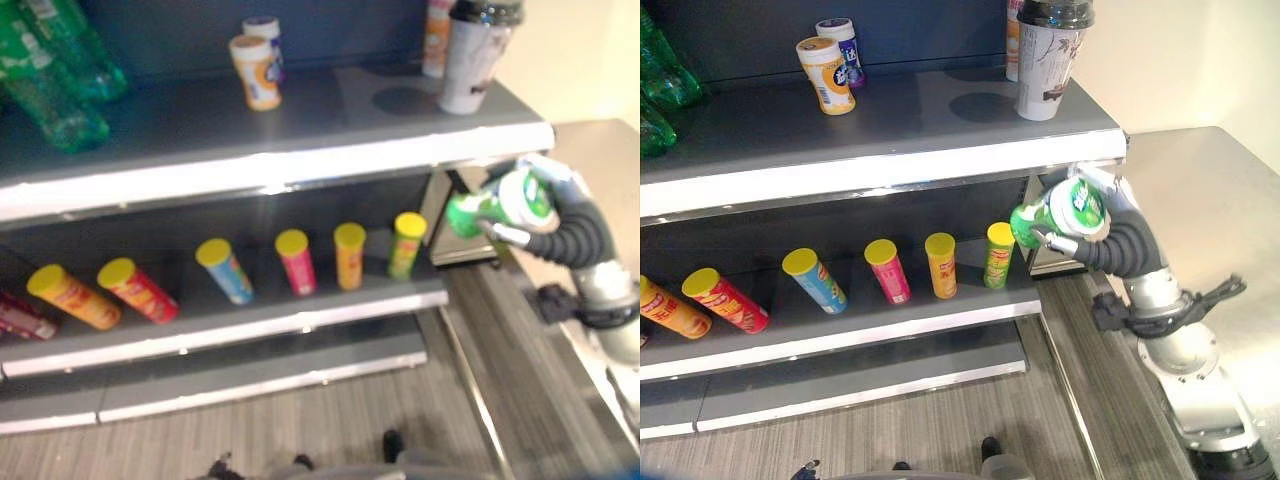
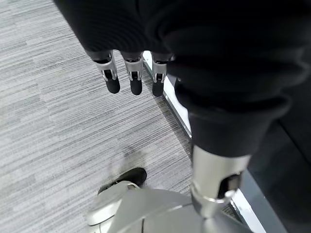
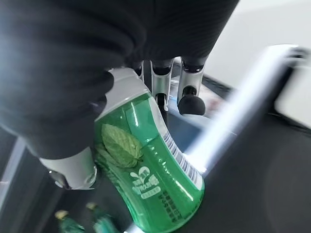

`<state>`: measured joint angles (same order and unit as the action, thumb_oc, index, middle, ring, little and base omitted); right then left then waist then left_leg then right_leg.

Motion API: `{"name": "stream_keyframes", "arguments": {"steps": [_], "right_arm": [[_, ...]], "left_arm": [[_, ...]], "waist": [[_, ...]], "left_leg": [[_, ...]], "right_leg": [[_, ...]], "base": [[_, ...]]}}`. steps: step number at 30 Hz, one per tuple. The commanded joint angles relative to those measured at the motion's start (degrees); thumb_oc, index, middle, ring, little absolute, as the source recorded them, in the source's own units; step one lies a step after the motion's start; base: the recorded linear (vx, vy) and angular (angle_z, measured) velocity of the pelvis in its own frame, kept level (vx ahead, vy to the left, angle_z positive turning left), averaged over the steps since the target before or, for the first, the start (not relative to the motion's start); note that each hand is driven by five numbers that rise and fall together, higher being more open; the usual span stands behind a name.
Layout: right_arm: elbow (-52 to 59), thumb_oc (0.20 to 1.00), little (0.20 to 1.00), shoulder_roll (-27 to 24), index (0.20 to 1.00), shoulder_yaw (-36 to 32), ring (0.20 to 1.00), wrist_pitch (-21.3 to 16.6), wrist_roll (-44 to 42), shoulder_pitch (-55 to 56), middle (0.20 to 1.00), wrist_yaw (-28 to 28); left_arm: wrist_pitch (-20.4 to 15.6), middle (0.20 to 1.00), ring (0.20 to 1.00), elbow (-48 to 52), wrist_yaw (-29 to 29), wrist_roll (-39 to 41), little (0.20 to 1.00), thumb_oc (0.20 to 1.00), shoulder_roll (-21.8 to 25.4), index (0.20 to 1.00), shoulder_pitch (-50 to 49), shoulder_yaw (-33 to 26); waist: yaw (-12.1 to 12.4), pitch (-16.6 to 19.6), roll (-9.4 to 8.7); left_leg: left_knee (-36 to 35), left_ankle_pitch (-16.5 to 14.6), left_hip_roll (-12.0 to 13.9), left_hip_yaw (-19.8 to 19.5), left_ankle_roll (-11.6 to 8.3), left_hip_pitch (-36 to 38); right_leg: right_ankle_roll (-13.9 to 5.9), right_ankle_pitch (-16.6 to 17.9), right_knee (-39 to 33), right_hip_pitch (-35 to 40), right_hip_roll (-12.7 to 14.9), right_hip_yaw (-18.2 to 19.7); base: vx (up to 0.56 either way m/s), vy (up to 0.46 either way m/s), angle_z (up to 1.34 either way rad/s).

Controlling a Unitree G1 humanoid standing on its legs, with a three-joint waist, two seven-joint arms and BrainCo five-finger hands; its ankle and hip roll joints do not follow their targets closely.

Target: Put the goods on the table back onto the shelves and tidy them up.

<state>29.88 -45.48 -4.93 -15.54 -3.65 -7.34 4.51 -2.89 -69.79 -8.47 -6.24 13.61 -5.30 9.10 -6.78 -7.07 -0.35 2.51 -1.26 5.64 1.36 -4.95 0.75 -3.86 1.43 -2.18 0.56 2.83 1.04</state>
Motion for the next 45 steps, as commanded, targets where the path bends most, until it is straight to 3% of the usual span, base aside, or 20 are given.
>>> {"name": "stream_keyframes", "arguments": {"steps": [1, 3, 9, 10, 12, 18, 20, 23, 28, 31, 32, 38, 41, 42, 45], "right_arm": [[3.95, 0.2, 0.2, -0.94, 0.2, -0.63, 0.2, -1.43, -2.68, -1.53, 0.2, 2.24], [5.31, 0.2, 0.2, -0.33, 0.2, -2.17, 0.2, -1.73, -3.45, -0.52, 0.2, 2.24], [5.12, 0.2, 0.2, -1.72, 0.2, -1.19, 0.2, -0.57, -4.61, -3.09, 0.2, 1.43], [3.45, 0.2, 0.2, -5.04, 0.2, 2.61, 0.2, 0.2, -6.36, -9.38, 0.2, 0.79], [2.86, 0.2, 0.2, -6.21, 0.2, 4.44, 0.2, 0.17, -7.68, -11.74, 0.2, 0.27], [-3.78, 0.2, 0.2, -15.61, 0.2, 20.09, 0.2, 1.29, -17.42, -31.91, 0.2, -2.92], [-4.96, 0.2, 0.2, -16.94, 0.2, 22.5, 0.2, 1.32, -18.8, -35.18, 0.2, -3.08], [-10.8, 0.2, 0.2, -20.8, 0.2, 34.79, 0.2, 2.0, -22.51, -51.29, 0.2, -3.73], [-19.63, 0.2, 0.2, -17.57, 0.2, 46.59, 0.2, 3.17, -23.67, -65.97, 0.2, -3.88], [-21.66, 0.2, 0.2, -16.64, 0.2, 48.59, 0.2, 3.4, -23.5, -68.14, 0.2, -3.79], [-27.46, 0.2, 0.2, -13.29, 0.2, 51.49, 0.2, 4.46, -23.04, -71.68, 0.2, -3.78], [-38.08, 0.2, 0.2, -7.83, 0.2, 54.98, 0.2, 5.81, -22.33, -75.72, 0.2, -3.9], [-38.08, 0.2, 0.2, -7.83, 0.2, 54.99, 0.2, 5.81, -22.34, -75.73, 0.2, -3.9], [-46.64, 0.2, 0.2, -4.56, 0.2, 57.21, 0.2, 7.04, -21.62, -77.69, 0.2, -4.55], [-51.63, 0.2, 0.2, -2.76, 0.2, 57.7, 0.2, 7.61, -20.44, -78.08, 0.2, -4.56]], "left_arm": [[-1.41, 1.0, 1.0, -1.39, 1.19, -2.4, 1.0, 1.0, -1.41, 1.0, 1.11, 1.97], [-1.15, 1.0, 1.0, -2.09, 1.31, -2.0, 1.0, 1.0, -1.61, 1.0, 0.89, 0.91], [-0.59, 1.0, 1.0, -3.62, 1.78, -1.9, 1.0, 1.0, -1.4, 1.0, -0.02, -0.06], [-0.5, 1.0, 1.0, -4.18, 2.15, -1.5, 1.0, 1.0, -1.06, 1.0, -0.3, -0.02], [-0.53, 1.0, 1.0, -4.16, 2.22, -1.45, 1.0, 1.0, -0.99, 1.0, -0.34, 0.13], [-0.88, 1.0, 1.0, -4.22, 3.51, -0.51, 1.0, 1.0, 0.07, 1.0, -0.67, 2.39], [-0.89, 1.0, 1.0, -4.25, 3.62, -0.29, 1.0, 1.0, 0.31, 1.0, -0.73, 2.54], [-0.9, 1.0, 1.0, -4.59, 4.18, 0.44, 1.0, 1.0, 1.62, 1.0, -0.83, 3.08], [-0.75, 1.0, 1.0, -4.69, 4.6, 0.86, 1.0, 1.0, 2.44, 1.0, -0.7, 4.53], [-0.84, 1.0, 1.0, -4.49, 4.57, 0.94, 1.0, 1.0, 2.33, 1.0, -0.74, 4.87], [-0.81, 1.0, 1.0, -4.05, 4.78, 1.38, 1.0, 1.0, 2.57, 1.0, -0.76, 5.71], [-1.06, 1.0, 1.0, -3.91, 4.82, 2.14, 1.0, 1.0, 2.71, 1.0, -0.53, 6.68], [-1.06, 1.0, 1.0, -3.91, 4.82, 2.14, 1.0, 1.0, 2.71, 1.0, -0.53, 6.68], [-1.13, 1.0, 1.0, -4.25, 4.76, 2.56, 1.0, 1.0, 3.01, 1.0, -0.31, 7.32], [-1.24, 1.0, 1.0, -4.28, 4.81, 2.73, 1.0, 1.0, 2.96, 1.0, 0.17, 7.75]], "waist": [[1.7, 1.8, -2.51], [1.22, 3.29, -1.59], [1.9, 4.55, -1.75], [2.9, 4.86, -2.1], [3.04, 4.88, -2.15], [4.91, 5.95, -3.66], [5.03, 6.09, -3.8], [5.96, 6.77, -4.55], [7.23, 7.42, -5.09], [7.27, 7.52, -4.98], [7.93, 7.64, -5.13], [8.86, 7.59, -5.26], [8.86, 7.6, -5.26], [9.59, 7.44, -5.69], [9.92, 7.32, -5.8]], "left_leg": [[-5.54, 0.3, 1.47, 2.12, 0.65, -0.46], [-7.51, 0.21, 0.81, 2.61, 0.46, 1.47], [-7.51, -1.24, -0.72, 3.56, 0.82, 3.33], [-7.51, -1.73, -1.36, 3.63, 1.28, 4.04], [-7.51, -1.85, -1.5, 3.71, 1.41, 4.28], [-7.51, -2.59, -2.23, 3.73, 1.79, 5.2], [-7.51, -2.63, -2.3, 3.69, 1.78, 5.26], [-7.51, -2.73, -2.43, 3.67, 1.64, 5.42], [-7.51, -2.89, -2.41, 3.16, 1.45, 5.58], [-7.51, -2.92, -2.42, 2.99, 1.44, 5.54], [-7.51, -2.91, -2.46, 2.45, 1.44, 5.41], [-7.51, -2.72, -2.57, 1.41, 1.43, 4.96], [-7.51, -2.72, -2.57, 1.41, 1.43, 4.96], [-7.51, -2.48, -2.6, 0.61, 1.38, 4.45], [-7.51, -2.4, -2.57, 0.16, 1.41, 4.34]], "right_leg": [[-2.2, -1.24, 1.77, -1.8, 0.3, 0.66], [-2.56, -0.88, 1.53, -1.38, 0.85, 0.5], [-3.51, 0.05, 0.15, 0.06, 2.75, 1.19], [-3.92, 0.41, -0.15, 0.47, 3.53, 1.62], [-4.04, 0.42, -0.13, 0.53, 3.67, 1.77], [-4.67, 0.78, -0.16, 1.05, 4.57, 2.17], [-4.71, 0.81, -0.18, 1.1, 4.63, 2.17], [-4.88, 0.6, -0.22, 1.32, 4.81, 2.07], [-4.91, 0.24, -0.68, 1.97, 4.93, 1.65], [-4.9, 0.24, -0.84, 2.04, 4.97, 1.52], [-4.91, 0.12, -0.94, 2.17, 4.99, 1.33], [-4.86, -0.04, -1.03, 2.31, 5.0, 0.72], [-4.86, -0.04, -1.03, 2.31, 5.0, 0.72], [-4.83, -0.09, -1.04, 2.35, 4.98, 0.21], [-4.75, -0.04, -1.04, 2.35, 4.99, -0.01]], "base": [[0.13, 0.195, 0.04], [0.14, 0.173, -0.13], [0.08, 0.145, -0.08], [0.05, 0.112, -0.08], [0.04, 0.097, -0.09], [0.03, 0.054, 0.0], [0.02, 0.01, -0.01], [0.03, 0.016, -0.01], [0.03, 0.005, 0.02], [0.02, 0.003, 0.01], [0.0, 0.0, 0.0], [0.02, 0.0, 0.06], [0.01, -0.001, 0.06], [0.0, 0.0, 0.0], [0.0, -0.005, 0.09]]}}
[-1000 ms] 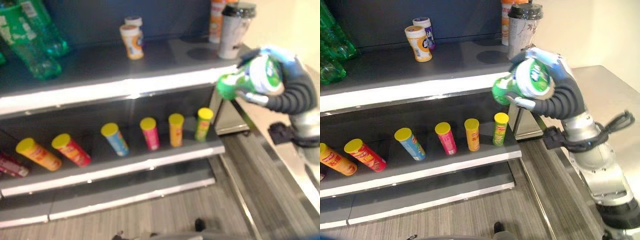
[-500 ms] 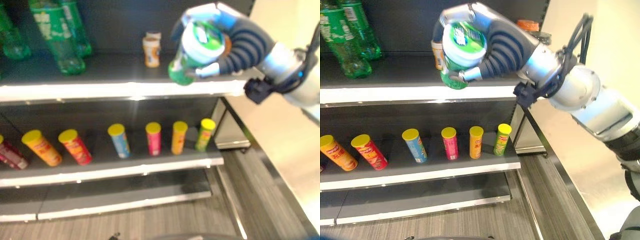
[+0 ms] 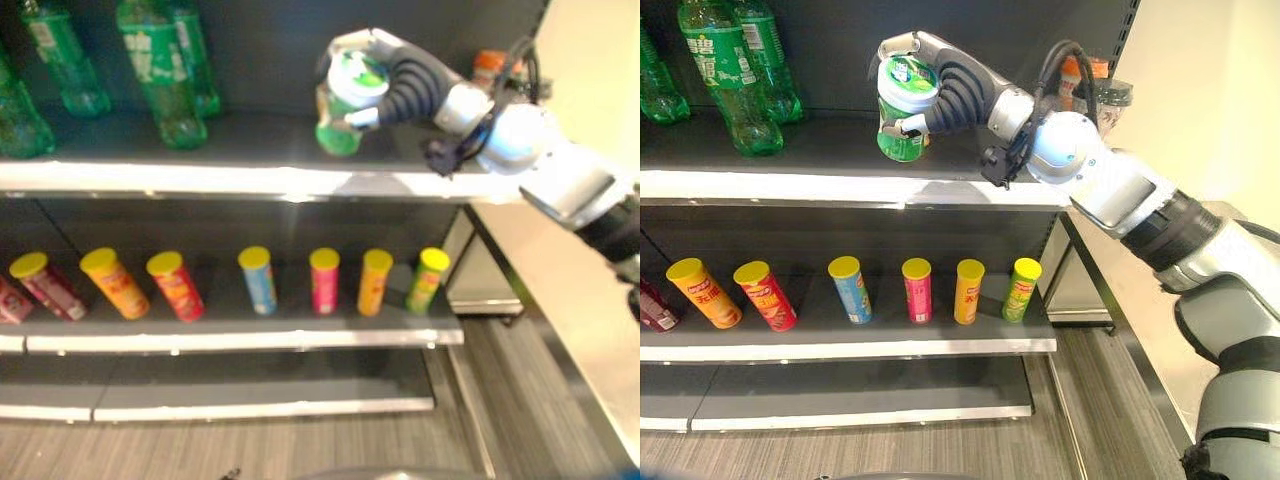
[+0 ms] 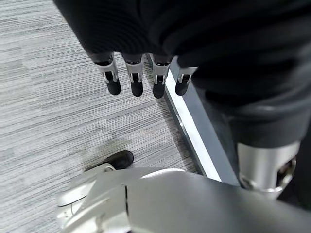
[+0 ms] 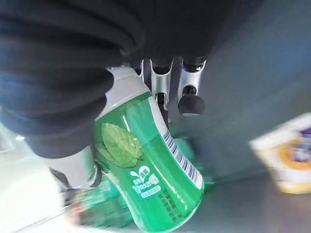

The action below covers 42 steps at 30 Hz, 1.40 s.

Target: Put the goods on the table back onto the shelves and tidy them up.

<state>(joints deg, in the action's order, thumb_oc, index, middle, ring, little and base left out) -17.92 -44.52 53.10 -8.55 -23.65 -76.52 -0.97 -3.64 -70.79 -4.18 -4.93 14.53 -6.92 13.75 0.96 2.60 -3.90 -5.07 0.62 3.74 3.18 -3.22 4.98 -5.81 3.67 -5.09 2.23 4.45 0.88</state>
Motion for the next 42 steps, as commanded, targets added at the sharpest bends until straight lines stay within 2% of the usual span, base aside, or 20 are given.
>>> {"name": "stream_keyframes", "arguments": {"steps": [1, 5, 12, 29, 30, 31, 32, 42], "right_arm": [[-7.99, 0.2, 0.2, -2.4, 0.2, -0.81, 0.2, 1.07, -0.15, -8.81, 0.2, 0.77], [-10.28, 0.2, 0.2, -1.62, 0.2, -0.15, 0.2, 1.68, 1.21, -9.3, 0.2, 0.43], [-17.05, 0.2, 0.2, 2.53, 0.2, 0.32, 0.2, 2.44, 5.07, -10.36, 0.2, 0.18], [-17.05, 0.2, 0.2, 0.96, 0.2, 5.08, 0.2, 2.86, 9.32, -12.74, 0.2, -2.66], [-16.94, 0.238, 0.238, 0.6, 0.238, 5.7, 0.238, 2.99, 9.48, -13.07, 0.238, -3.06], [-17.23, 0.856, 0.856, 0.54, 0.856, 6.26, 0.856, 3.11, 9.91, -13.53, 0.856, -3.35], [-17.8, 1.0, 1.0, 0.59, 1.0, 6.32, 1.0, 3.27, 10.42, -13.44, 1.0, -3.3], [-17.83, 1.0, 1.0, 0.16, 1.0, 5.61, 1.0, 3.36, 11.91, -13.4, 1.0, -2.77]], "left_arm": [[-0.68, 1.0, 1.0, -3.19, 0.35, 1.45, 1.0, 1.0, 2.12, 1.0, 2.28, 3.66], [-0.73, 1.0, 1.0, -3.38, 0.24, 1.46, 1.0, 1.0, 2.21, 1.0, 2.42, 3.94], [-0.92, 1.0, 1.0, -3.28, -0.03, 1.17, 1.0, 1.0, 2.23, 1.0, 3.65, 5.35], [-1.13, 1.0, 1.0, -2.72, 0.28, 2.0, 1.0, 1.0, 2.63, 1.0, 3.57, 4.75], [-1.12, 1.0, 1.0, -2.67, 0.39, 2.1, 1.0, 1.0, 2.74, 1.0, 3.38, 4.64], [-1.2, 1.0, 1.0, -2.49, 0.46, 2.17, 1.0, 1.0, 2.73, 1.0, 3.34, 4.76], [-1.29, 1.0, 1.0, -2.0, 0.53, 2.21, 1.0, 1.0, 2.83, 1.0, 3.33, 4.92], [-1.19, 1.0, 1.0, -0.81, 0.86, 2.69, 1.0, 1.0, 3.09, 1.0, 2.81, 4.72]], "waist": [[2.48, -2.46, -2.52], [2.57, -2.37, -2.65], [3.24, -2.62, -2.97], [3.7, -2.77, -3.51], [3.72, -2.73, -3.56], [3.73, -2.74, -3.59], [3.76, -2.8, -3.55], [3.55, -2.8, -3.33]], "left_leg": [[0.07, -4.25, -0.7, -2.25, -0.31, -0.13], [0.07, -4.31, -0.7, -2.53, -0.29, -0.22], [0.07, -4.27, -0.6, -3.58, -0.21, -0.52], [0.07, -4.37, -0.59, -5.1, -0.2, -0.91], [0.07, -4.4, -0.63, -5.16, -0.21, -0.9], [0.07, -4.41, -0.61, -5.18, -0.21, -0.91], [0.07, -4.44, -0.54, -5.23, -0.19, -0.85], [0.07, -4.66, -0.55, -5.24, -0.11, -0.56]], "right_leg": [[-2.81, -2.26, 1.82, 0.72, 3.32, -0.08], [-2.78, -2.3, 1.78, 0.75, 3.34, -0.21], [-2.66, -2.11, 1.45, 0.93, 3.36, -0.8], [-2.66, -2.33, 1.24, 1.09, 3.3, -1.1], [-2.68, -2.35, 1.18, 1.14, 3.3, -1.13], [-2.65, -2.38, 1.17, 1.12, 3.3, -1.18], [-2.61, -2.36, 1.1, 1.14, 3.32, -1.17], [-2.62, -2.42, 1.06, 1.39, 3.34, -1.05]], "base": [[0.0, -0.012, 0.21], [0.01, -0.008, 0.13], [0.0, -0.002, 0.01], [0.0, -0.002, 0.02], [0.0, 0.0, 0.0], [0.0, 0.0, 0.0], [0.0, 0.0, 0.0], [0.0, 0.0, 0.0]]}}
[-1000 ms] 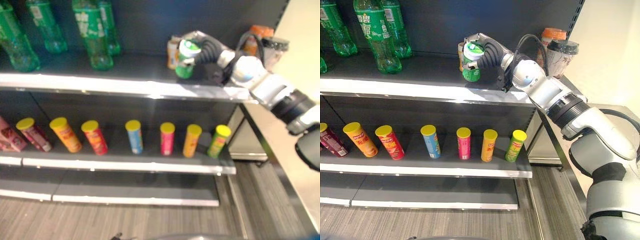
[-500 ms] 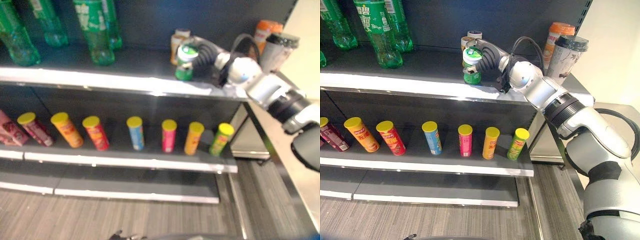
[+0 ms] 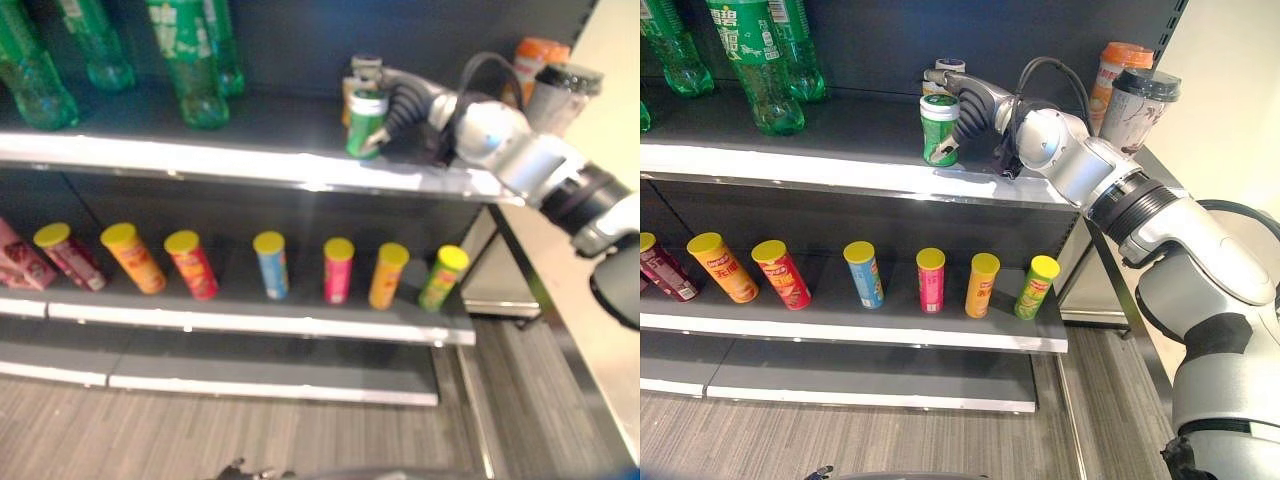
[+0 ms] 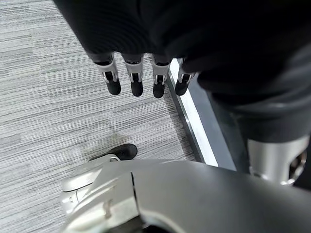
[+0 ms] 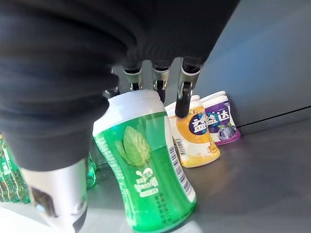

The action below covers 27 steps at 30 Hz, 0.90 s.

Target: Put the goods on the table back onto the shelves and tidy them up.

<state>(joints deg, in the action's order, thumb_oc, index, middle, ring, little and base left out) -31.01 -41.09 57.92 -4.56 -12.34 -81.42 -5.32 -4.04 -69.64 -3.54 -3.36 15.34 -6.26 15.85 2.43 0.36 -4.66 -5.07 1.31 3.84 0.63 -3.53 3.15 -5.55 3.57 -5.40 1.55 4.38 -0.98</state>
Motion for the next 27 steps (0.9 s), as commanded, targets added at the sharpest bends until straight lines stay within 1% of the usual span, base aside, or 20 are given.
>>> {"name": "stream_keyframes", "arguments": {"steps": [1, 5, 8, 9, 10, 11, 12, 15, 17, 18, 20, 21, 22, 23, 25, 27], "right_arm": [[-4.68, 1.0, 1.0, -3.45, 1.0, 0.48, 1.0, -0.6, 0.68, -8.46, 1.0, 1.73], [-4.14, 1.0, 1.0, -4.16, 1.0, -0.06, 1.0, -0.63, 0.56, -8.48, 1.0, 2.11], [-2.98, 1.0, 1.0, -5.71, 1.0, -0.73, 1.0, -0.69, 0.43, -8.64, 1.0, 3.0], [-1.71, 1.0, 1.0, -6.87, 1.0, -1.95, 1.0, -0.69, 0.15, -8.29, 1.0, 4.0], [-1.66, 1.0, 1.0, -6.89, 1.0, -2.01, 1.0, -0.66, 0.16, -8.23, 1.0, 4.01], [-0.28, 1.0, 1.0, -8.21, 1.0, -5.5, 1.0, -0.09, -1.29, -6.3, 1.0, 5.94], [-0.23, 1.0, 1.0, -8.23, 1.0, -5.57, 1.0, -0.06, -1.28, -6.22, 1.0, 5.94], [1.69, 1.0, 1.0, -8.36, 1.0, -8.71, 1.0, 0.52, -3.5, -3.76, 1.0, 6.63], [3.78, 1.0, 1.0, -7.42, 1.0, -11.98, 1.0, 0.21, -5.51, -0.54, 1.0, 7.38], [3.96, 1.0, 1.0, -7.09, 1.0, -12.65, 1.0, 0.46, -6.54, 0.34, 1.0, 8.0], [4.68, 1.0, 1.0, -7.03, 1.0, -13.07, 1.0, 1.26, -9.23, 2.14, 1.0, 7.22], [5.49, 1.0, 1.0, -6.72, 1.0, -13.68, 1.0, 1.75, -13.32, 4.79, 1.0, 6.43], [5.52, 1.0, 1.0, -6.74, 1.0, -13.71, 1.0, 1.77, -13.34, 4.83, 1.0, 6.43], [5.71, 1.0, 1.0, -6.64, 1.0, -13.67, 1.0, 1.75, -15.07, 5.48, 1.0, 6.12], [7.42, 1.0, 1.0, -6.73, 1.0, -13.46, 1.0, 1.77, -20.25, 6.99, 1.0, 5.53], [8.74, 1.0, 1.0, -7.91, 1.0, -12.5, 1.0, 2.19, -24.68, 8.05, 1.0, 4.6]], "left_arm": [[-0.86, 1.0, 1.0, -1.61, 0.52, 1.41, 1.0, 1.0, 2.27, 1.0, 1.95, 2.67], [-0.81, 1.0, 1.0, -0.8, 0.68, 1.68, 1.0, 1.0, 2.46, 1.0, 1.57, 2.65], [-0.79, 1.0, 1.0, -0.2, 0.87, 2.11, 1.0, 1.0, 2.41, 1.0, 1.27, 2.45], [-0.72, 1.0, 1.0, 0.25, 0.93, 2.21, 1.0, 1.0, 2.4, 1.0, 0.99, 2.22], [-0.72, 1.0, 1.0, 0.26, 0.94, 2.21, 1.0, 1.0, 2.43, 1.0, 0.98, 2.23], [-0.44, 1.0, 1.0, 0.79, 0.97, 2.46, 1.0, 1.0, 2.17, 1.0, 0.6, 1.88], [-0.44, 1.0, 1.0, 0.8, 0.97, 2.46, 1.0, 1.0, 2.21, 1.0, 0.58, 1.89], [-0.19, 1.0, 1.0, 1.31, 1.19, 2.78, 1.0, 1.0, 2.0, 1.0, 0.12, 1.76], [-0.55, 1.0, 1.0, -0.82, -0.31, 0.62, 1.0, 1.0, 0.92, 1.0, -0.98, 2.08], [-0.25, 1.0, 1.0, -1.64, -0.7, 0.04, 1.0, 1.0, 0.54, 1.0, -0.94, 1.77], [0.29, 1.0, 1.0, -2.24, -0.5, -0.13, 1.0, 1.0, 0.58, 1.0, -0.6, 0.97], [0.43, 1.0, 1.0, -2.27, -0.28, -0.15, 1.0, 1.0, 0.67, 1.0, -0.62, 0.39], [0.44, 1.0, 1.0, -2.26, -0.28, -0.15, 1.0, 1.0, 0.69, 1.0, -0.64, 0.4], [0.46, 1.0, 1.0, -2.31, -0.26, -0.21, 1.0, 1.0, 0.73, 1.0, -0.57, 0.33], [0.44, 1.0, 1.0, -2.1, -0.21, -0.44, 1.0, 1.0, 0.77, 1.0, -0.96, 0.35], [0.49, 1.0, 1.0, -1.75, -0.18, -0.76, 1.0, 1.0, 0.94, 1.0, -1.38, 0.24]], "waist": [[2.05, -0.58, -2.44], [1.87, -0.6, -2.19], [1.56, -0.65, -2.0], [1.27, -0.7, -1.79], [1.29, -0.7, -1.82], [0.74, -0.83, -1.39], [0.77, -0.82, -1.43], [0.14, -0.87, -0.98], [-0.09, -1.07, -1.24], [-0.05, -1.25, -1.3], [0.0, -1.56, -1.38], [0.01, -1.81, -1.35], [0.02, -1.8, -1.37], [0.05, -1.82, -1.39], [0.13, -1.93, -1.37], [0.24, -2.02, -1.43]], "left_leg": [[0.07, -5.36, -0.62, -2.74, 0.21, 1.32], [0.07, -5.36, -0.67, -2.72, 0.29, 1.27], [0.07, -5.41, -0.68, -2.56, 0.33, 1.38], [0.07, -5.45, -0.63, -2.38, 0.36, 1.45], [0.07, -5.45, -0.63, -2.37, 0.36, 1.46], [0.07, -5.58, -0.63, -1.85, 0.42, 1.61], [0.07, -5.58, -0.63, -1.83, 0.42, 1.62], [0.07, -5.72, -0.6, -0.85, 0.45, 1.78], [0.07, -5.85, -0.59, -0.42, 0.39, 1.89], [0.07, -5.86, -0.64, -0.36, 0.34, 1.78], [0.07, -5.8, -0.64, -0.33, 0.28, 1.58], [0.07, -5.72, -0.67, -0.27, 0.25, 1.52], [0.07, -5.72, -0.68, -0.28, 0.25, 1.52], [0.07, -5.67, -0.7, -0.31, 0.23, 1.46], [0.07, -5.66, -0.77, -0.35, 0.18, 1.4], [0.07, -5.61, -0.84, -0.49, 0.07, 1.35]], "right_leg": [[-2.89, -2.33, 1.38, 2.13, 3.44, 0.77], [-2.88, -2.29, 1.4, 2.11, 3.39, 0.76], [-2.9, -2.28, 1.43, 2.15, 3.37, 0.88], [-2.93, -2.31, 1.51, 2.09, 3.37, 1.02], [-2.93, -2.31, 1.51, 2.09, 3.37, 1.04], [-2.92, -2.3, 1.54, 1.89, 3.3, 1.37], [-2.92, -2.31, 1.54, 1.89, 3.3, 1.39], [-2.98, -2.05, 1.32, 1.66, 3.25, 1.77], [-2.94, -2.08, 1.19, 1.62, 3.21, 2.06], [-2.92, -2.19, 1.16, 1.61, 3.19, 2.05], [-2.88, -2.3, 1.24, 1.56, 3.21, 2.13], [-2.88, -2.39, 1.32, 1.54, 3.22, 2.2], [-2.88, -2.39, 1.32, 1.55, 3.23, 2.2], [-2.88, -2.42, 1.34, 1.53, 3.24, 2.24], [-2.87, -2.49, 1.35, 1.52, 3.24, 2.28], [-2.89, -2.54, 1.4, 1.44, 3.25, 2.28]], "base": [[0.0, 0.0, 0.0], [0.0, 0.0, 0.0], [0.0, 0.0, 0.0], [0.0, 0.0, 0.0], [0.0, 0.0, 0.0], [0.0, 0.0, 0.0], [-0.02, 0.014, -0.04], [-0.02, 0.012, -0.07], [-0.02, -0.003, -0.12], [-0.04, -0.008, -0.13], [-0.04, -0.002, -0.07], [-0.03, 0.004, -0.03], [-0.02, 0.007, -0.04], [0.0, 0.0, 0.0], [0.0, 0.0, 0.0], [0.0, 0.0, 0.0]]}}
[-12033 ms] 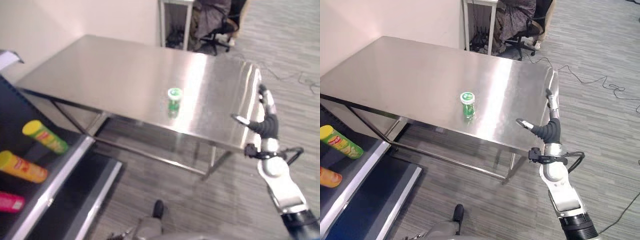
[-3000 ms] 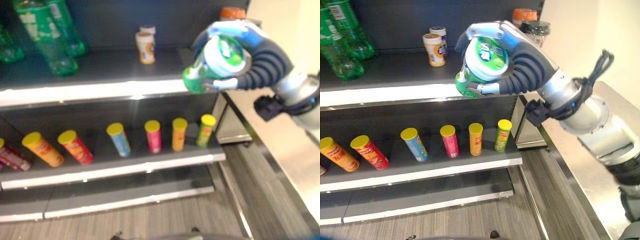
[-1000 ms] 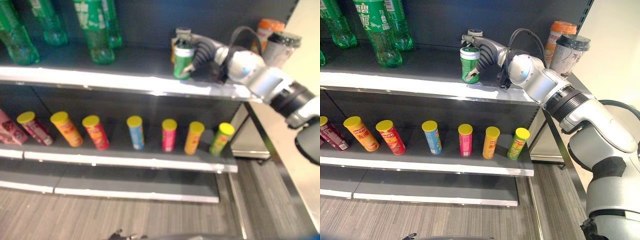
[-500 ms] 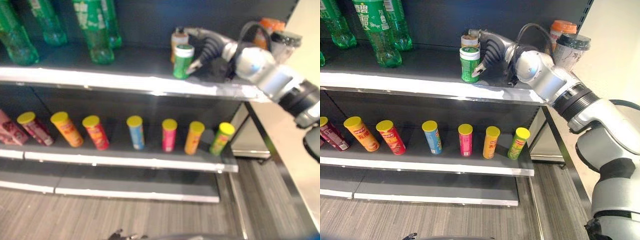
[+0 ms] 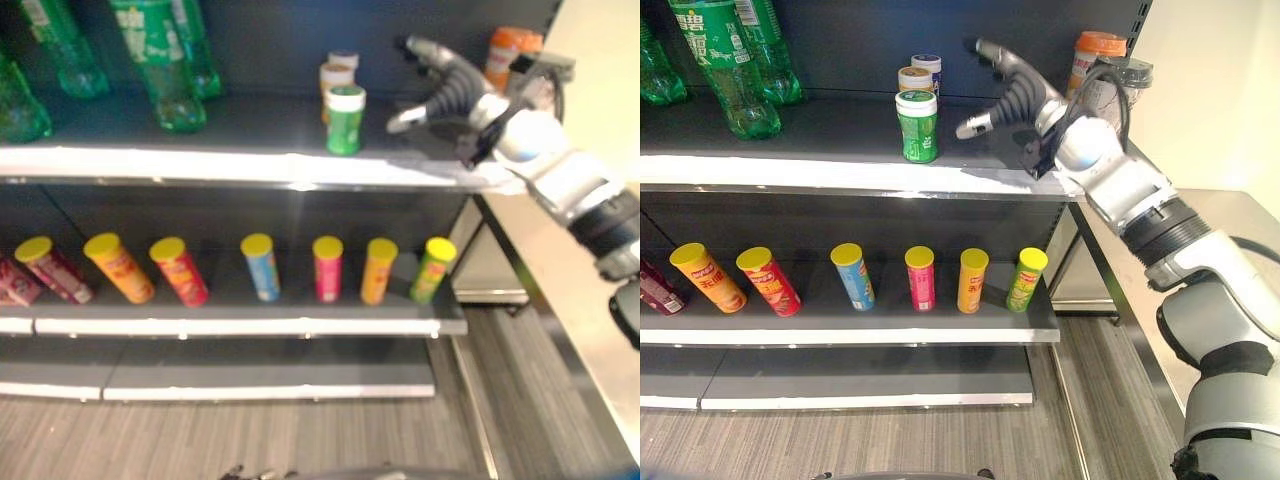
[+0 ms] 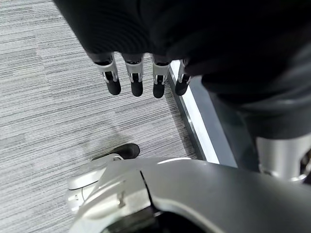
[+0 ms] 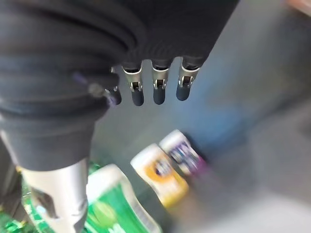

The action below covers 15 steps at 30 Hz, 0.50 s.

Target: Put the goods on the table back onto the shelves and tidy them up.

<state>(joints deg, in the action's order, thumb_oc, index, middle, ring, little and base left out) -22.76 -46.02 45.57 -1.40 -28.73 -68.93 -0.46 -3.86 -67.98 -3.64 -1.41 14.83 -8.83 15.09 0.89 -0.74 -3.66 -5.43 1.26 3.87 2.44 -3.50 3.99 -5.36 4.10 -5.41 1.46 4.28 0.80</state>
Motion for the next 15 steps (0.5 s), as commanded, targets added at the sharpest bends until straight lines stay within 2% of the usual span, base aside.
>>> {"name": "stream_keyframes", "arguments": {"steps": [1, 4, 6, 15], "right_arm": [[1.21, 1.0, 1.0, -3.68, 1.0, 0.32, 1.0, -0.82, -10.76, -3.86, 1.0, -0.62], [3.78, 1.0, 1.0, -5.9, 1.0, 2.84, 1.0, 0.29, -16.29, -3.75, 1.0, -1.14], [4.24, 1.0, 1.0, -6.11, 1.0, 3.19, 1.0, 0.28, -17.0, -3.85, 1.0, -1.11], [6.22, 1.0, 1.0, -7.24, 1.0, 5.78, 1.0, 0.52, -15.43, -6.3, 1.0, -1.03]], "left_arm": [[0.43, 1.0, 1.0, -3.28, -0.01, -2.72, 1.0, 1.0, 1.55, 1.0, 0.94, 0.95], [0.71, 1.0, 1.0, -2.99, 0.23, -2.39, 1.0, 1.0, 1.54, 1.0, 0.15, 0.69], [0.76, 1.0, 1.0, -3.04, 0.35, -2.2, 1.0, 1.0, 1.52, 1.0, 0.12, 0.63], [0.99, 1.0, 1.0, -3.05, 0.15, -1.55, 1.0, 1.0, 1.88, 1.0, 0.08, -0.05]], "waist": [[1.87, -0.98, -2.53], [1.98, -1.03, -2.73], [2.05, -1.04, -2.8], [2.37, -0.96, -3.14]], "left_leg": [[0.43, -5.51, -0.86, -2.38, -0.02, 0.47], [0.43, -5.42, -0.83, -2.48, -0.18, 0.3], [0.43, -5.41, -0.86, -2.53, -0.2, 0.27], [0.43, -5.41, -1.08, -2.58, -0.17, 0.27]], "right_leg": [[-3.09, -3.08, 1.45, 1.49, 3.36, 0.47], [-3.14, -3.16, 1.59, 1.28, 3.41, 0.36], [-3.16, -3.17, 1.56, 1.27, 3.43, 0.32], [-3.31, -3.07, 1.73, 1.27, 3.64, -0.06]], "base": [[0.0, 0.0, 0.0], [0.0, 0.0, 0.0], [0.0, 0.0, 0.0], [0.0, 0.0, 0.0]]}}
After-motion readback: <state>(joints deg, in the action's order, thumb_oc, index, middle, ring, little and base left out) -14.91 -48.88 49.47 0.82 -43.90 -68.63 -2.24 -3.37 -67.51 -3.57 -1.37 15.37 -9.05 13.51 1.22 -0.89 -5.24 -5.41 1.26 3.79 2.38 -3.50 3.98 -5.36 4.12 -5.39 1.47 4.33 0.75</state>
